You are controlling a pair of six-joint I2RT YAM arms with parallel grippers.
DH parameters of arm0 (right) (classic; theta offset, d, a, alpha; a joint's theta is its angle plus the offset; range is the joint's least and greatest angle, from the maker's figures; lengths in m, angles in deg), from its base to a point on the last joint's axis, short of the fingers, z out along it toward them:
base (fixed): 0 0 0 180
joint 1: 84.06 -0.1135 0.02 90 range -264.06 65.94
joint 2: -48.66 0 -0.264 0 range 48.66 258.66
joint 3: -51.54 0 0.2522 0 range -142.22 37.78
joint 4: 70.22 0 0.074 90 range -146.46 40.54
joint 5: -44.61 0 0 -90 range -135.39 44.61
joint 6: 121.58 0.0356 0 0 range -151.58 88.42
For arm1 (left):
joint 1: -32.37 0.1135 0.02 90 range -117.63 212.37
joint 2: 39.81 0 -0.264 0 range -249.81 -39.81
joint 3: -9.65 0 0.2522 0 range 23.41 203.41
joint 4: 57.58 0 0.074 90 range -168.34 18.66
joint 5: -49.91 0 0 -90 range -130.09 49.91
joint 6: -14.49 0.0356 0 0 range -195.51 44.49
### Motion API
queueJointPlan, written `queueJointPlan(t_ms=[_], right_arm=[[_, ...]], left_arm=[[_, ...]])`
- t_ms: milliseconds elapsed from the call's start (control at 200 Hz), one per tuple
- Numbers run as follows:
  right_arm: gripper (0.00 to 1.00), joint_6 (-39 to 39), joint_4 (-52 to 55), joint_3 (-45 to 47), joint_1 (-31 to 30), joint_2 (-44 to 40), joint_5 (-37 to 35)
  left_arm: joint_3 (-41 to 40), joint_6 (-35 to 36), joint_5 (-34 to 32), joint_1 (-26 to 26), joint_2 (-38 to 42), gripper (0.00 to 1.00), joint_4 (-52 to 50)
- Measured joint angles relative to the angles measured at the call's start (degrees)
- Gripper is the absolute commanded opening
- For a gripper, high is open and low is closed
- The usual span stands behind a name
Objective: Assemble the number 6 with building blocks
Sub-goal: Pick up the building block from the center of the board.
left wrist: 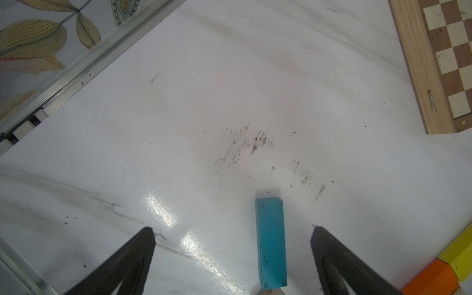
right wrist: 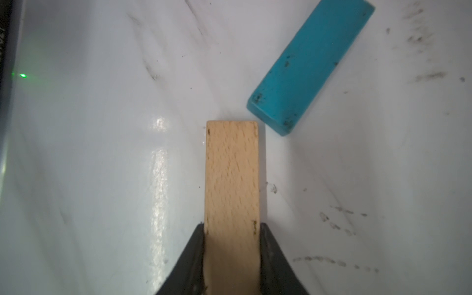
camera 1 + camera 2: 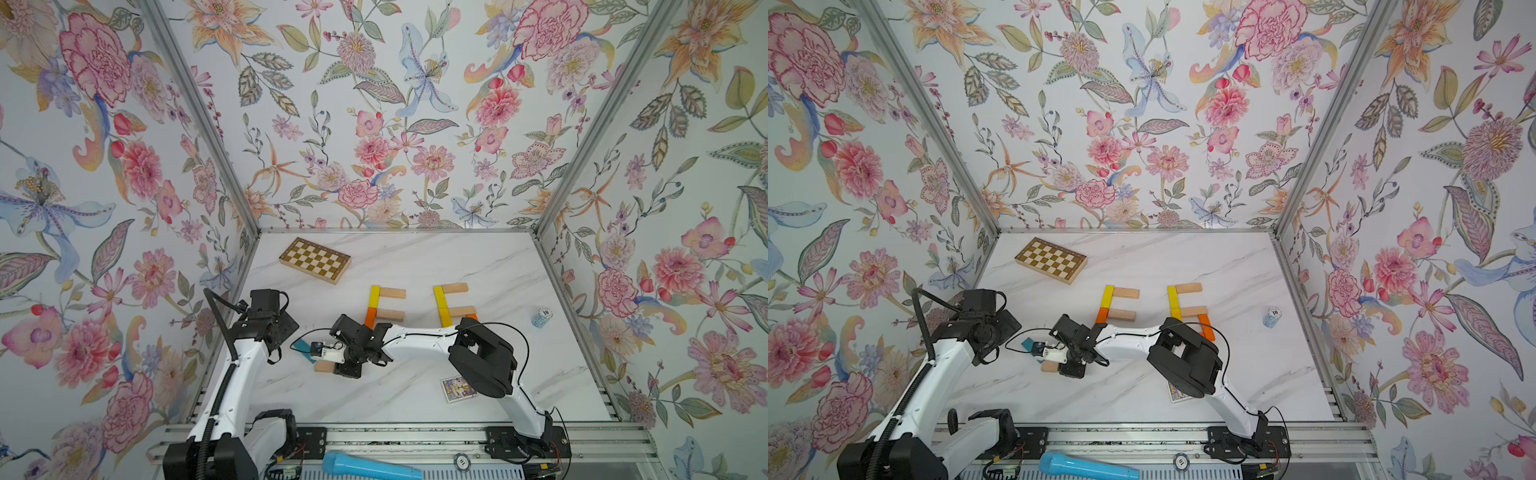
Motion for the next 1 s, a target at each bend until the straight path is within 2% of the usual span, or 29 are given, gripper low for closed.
queueJointPlan(t_ms=[120, 230, 420, 560, 671, 766, 996], right_arm=[[0.21, 0.6, -1.1, 2.7, 0.0, -1.7, -0.9], [0.19, 1.8, -2.0, 8.8, 0.0, -6.0, -2.4], [0.17, 5.9, -4.7, 21.9, 0.0, -18.0, -6.1], [0.17, 11.7, -8.3, 31.0, 0.0, -29.6, -11.4], [0.18, 19.3, -10.9, 36.7, 0.0, -37.9, -19.1], [0.18, 27.7, -11.0, 38.1, 0.0, -41.9, -27.3], [0.16, 53.9, -4.7, 35.9, -0.6, -42.8, -43.6]], left_arm=[[0.0, 0.0, 0.0, 0.0, 0.5, 0.99, 0.0], [0.0, 0.0, 0.0, 0.0, 0.6, 0.99, 0.0], [0.0, 0.0, 0.4, 0.0, 0.6, 0.99, 0.2], [-0.1, 0.0, 0.7, 0.0, 0.7, 0.99, 0.7], [-0.6, 0.1, 2.2, 0.0, 1.0, 0.99, 1.6], [-0.9, 0.3, 3.5, -0.1, 1.0, 0.99, 2.3], [-1.5, 0.5, 5.2, -1.6, 2.2, 0.99, 3.1]])
